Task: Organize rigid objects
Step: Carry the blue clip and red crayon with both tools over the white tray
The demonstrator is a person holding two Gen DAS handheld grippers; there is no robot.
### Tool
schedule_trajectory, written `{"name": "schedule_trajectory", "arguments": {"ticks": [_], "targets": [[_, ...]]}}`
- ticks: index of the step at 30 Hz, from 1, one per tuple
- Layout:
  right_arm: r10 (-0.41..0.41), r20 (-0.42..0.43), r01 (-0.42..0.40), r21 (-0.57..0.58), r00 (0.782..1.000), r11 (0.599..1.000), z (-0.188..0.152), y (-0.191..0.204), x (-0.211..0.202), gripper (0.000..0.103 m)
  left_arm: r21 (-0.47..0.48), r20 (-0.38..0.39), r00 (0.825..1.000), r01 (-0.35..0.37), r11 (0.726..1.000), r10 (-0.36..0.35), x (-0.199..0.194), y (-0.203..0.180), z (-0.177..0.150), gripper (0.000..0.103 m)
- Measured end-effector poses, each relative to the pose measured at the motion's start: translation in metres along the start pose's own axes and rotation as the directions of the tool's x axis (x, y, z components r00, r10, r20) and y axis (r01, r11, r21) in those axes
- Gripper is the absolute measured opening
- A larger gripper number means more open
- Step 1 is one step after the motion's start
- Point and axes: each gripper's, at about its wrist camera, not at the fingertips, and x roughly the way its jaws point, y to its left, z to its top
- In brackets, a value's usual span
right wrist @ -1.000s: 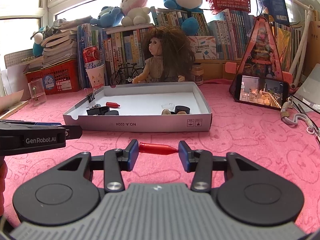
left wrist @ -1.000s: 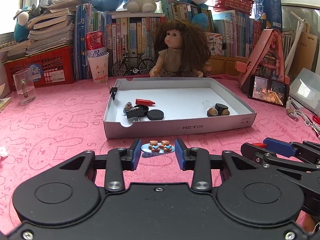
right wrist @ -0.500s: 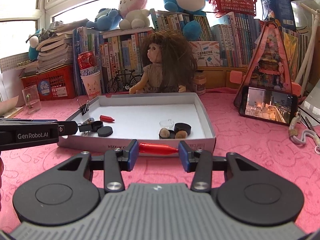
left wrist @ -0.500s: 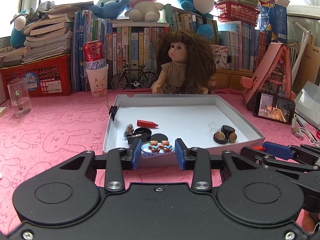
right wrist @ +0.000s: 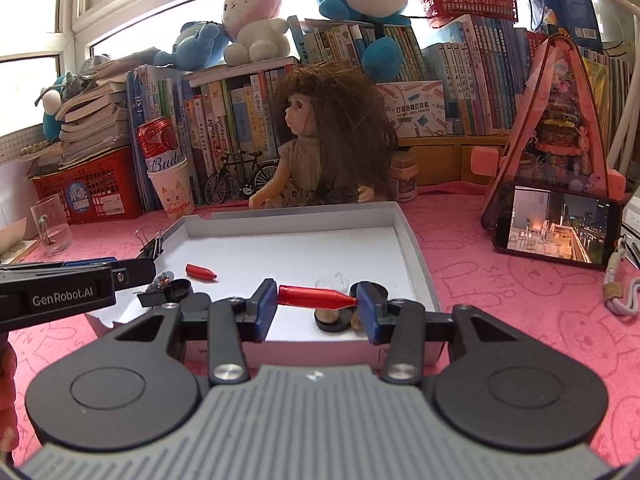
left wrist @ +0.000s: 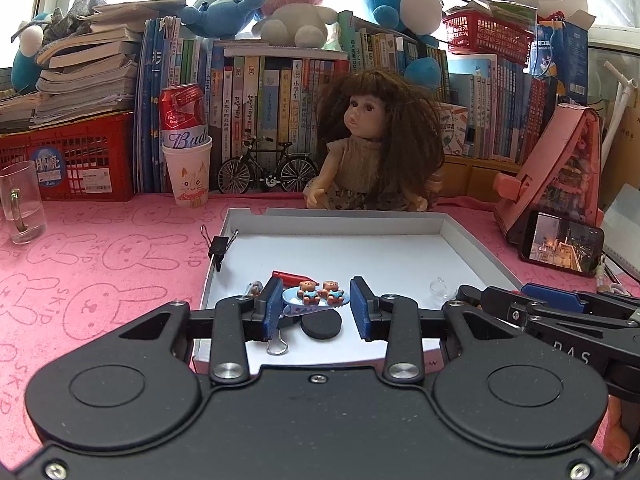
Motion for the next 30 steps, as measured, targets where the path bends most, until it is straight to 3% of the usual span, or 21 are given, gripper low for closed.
{"name": "schedule_trajectory", "arguments": {"ticks": [24,30], "targets": [[0.005,-0.015,-0.005,0.022,1.000,1.000,0.016,-0.017,0.033,0.049,-0.064,-0.053,0.998,-0.024,0.998,0.020,0.054,0.010,0.017,0.035],[0.007,-0.021,-0.006,0.044,1.000,0.999,0.018,-0.022,0.040,0.049,-0.030,-0.040,0.999,-0.031,0.999,0.030,0.059,0.006,0.015,0.035]]}}
